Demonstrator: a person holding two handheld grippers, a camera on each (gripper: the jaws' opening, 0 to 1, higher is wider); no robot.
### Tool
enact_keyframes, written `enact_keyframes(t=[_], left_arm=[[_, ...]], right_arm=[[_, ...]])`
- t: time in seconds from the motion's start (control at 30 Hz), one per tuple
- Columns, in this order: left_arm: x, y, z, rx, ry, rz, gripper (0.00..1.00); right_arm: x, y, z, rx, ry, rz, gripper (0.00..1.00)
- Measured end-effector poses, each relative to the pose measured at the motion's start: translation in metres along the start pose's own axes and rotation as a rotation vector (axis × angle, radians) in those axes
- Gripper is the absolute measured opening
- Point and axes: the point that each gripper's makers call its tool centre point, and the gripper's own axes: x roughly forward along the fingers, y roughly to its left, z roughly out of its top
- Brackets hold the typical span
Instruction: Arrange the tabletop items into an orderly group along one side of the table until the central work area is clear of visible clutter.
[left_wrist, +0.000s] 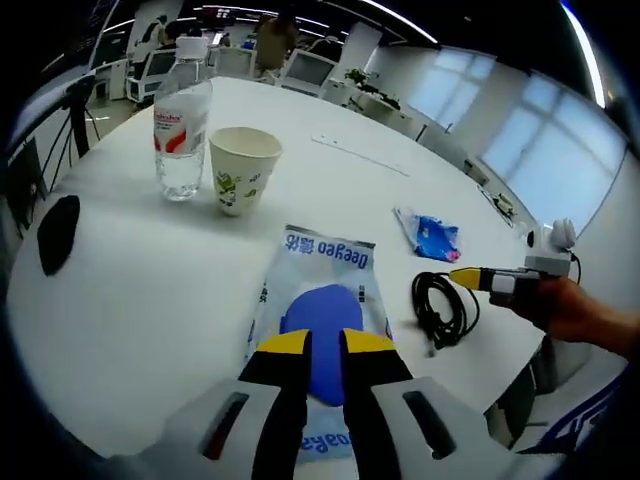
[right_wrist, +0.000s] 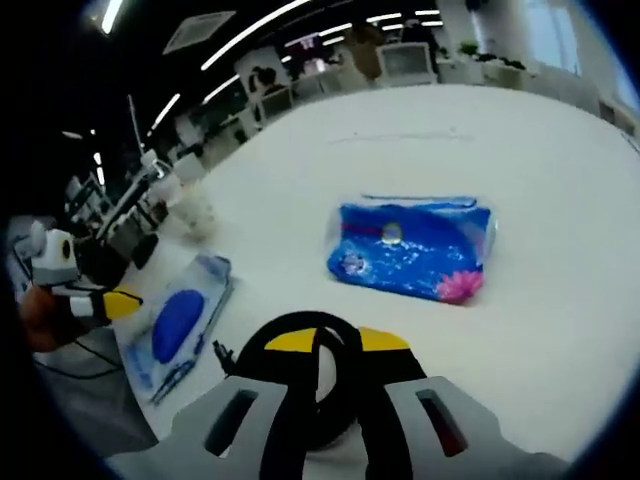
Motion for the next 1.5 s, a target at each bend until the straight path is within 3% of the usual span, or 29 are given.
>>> enact_keyframes(t=[0.2,0.5,0.83,1.03,1.3,1.5], left_arm=[[-0.018,0.006,-0.011,-0.058,-0.007,0.018,0.09],[-0.035,0.001,-0.046,-0.113,0.043,0.011,0.11],[-0.045,-0.005,-0.06,-0.13,0.063,0.005,0.11],[-0.049,-0.003,-0.063,-0.189,0.058,0.008,0.12],[-0.046,-0.011,-0.077,-0.224,0.106,-0.015,0.14],[-0.042,-0.013,-0.08,-0.311,0.117,-0.029,0.17]], right_arm=[[-0.003,0.007,0.002,-0.038,-0.001,0.014,0.12],[-0.002,0.025,0.009,-0.056,-0.005,0.048,0.14],[0.012,0.058,0.002,-0.112,0.045,0.135,0.16],[0.022,0.075,0.004,-0.158,0.074,0.181,0.17],[0.034,0.09,0.008,-0.211,0.116,0.229,0.19],[0.044,0.102,0.014,-0.273,0.148,0.262,0.21]])
